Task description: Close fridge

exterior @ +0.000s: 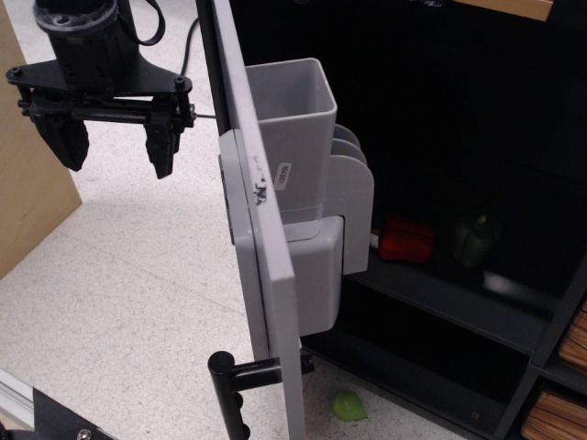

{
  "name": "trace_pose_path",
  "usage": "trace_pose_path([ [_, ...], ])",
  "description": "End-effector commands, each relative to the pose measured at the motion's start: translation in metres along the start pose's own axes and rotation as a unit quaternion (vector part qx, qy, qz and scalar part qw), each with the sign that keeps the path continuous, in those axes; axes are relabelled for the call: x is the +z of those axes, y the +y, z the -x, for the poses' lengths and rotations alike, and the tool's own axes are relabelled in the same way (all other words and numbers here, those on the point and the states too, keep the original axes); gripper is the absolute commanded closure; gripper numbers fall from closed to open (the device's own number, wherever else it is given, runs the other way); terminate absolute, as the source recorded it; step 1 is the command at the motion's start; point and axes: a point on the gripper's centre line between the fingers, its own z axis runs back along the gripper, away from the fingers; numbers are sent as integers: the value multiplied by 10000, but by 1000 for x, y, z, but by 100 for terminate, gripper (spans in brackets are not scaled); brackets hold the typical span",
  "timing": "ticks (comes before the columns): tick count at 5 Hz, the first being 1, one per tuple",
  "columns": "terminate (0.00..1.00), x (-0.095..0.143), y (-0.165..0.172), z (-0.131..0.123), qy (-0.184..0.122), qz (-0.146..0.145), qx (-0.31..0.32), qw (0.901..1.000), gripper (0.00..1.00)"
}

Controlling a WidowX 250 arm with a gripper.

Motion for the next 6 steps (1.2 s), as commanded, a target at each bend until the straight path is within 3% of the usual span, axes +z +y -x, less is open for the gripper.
trace_pose_path([
  [1, 0, 0, 0, 0, 0, 0, 0, 10000, 0],
  [2, 0, 5, -9, 20, -120, 131, -695, 9974, 0],
  [4, 0, 14, -28, 72, -313, 464, -2315, 9712, 0],
  [6, 0, 17, -62, 91, -354, 913, -2930, 9511, 0],
])
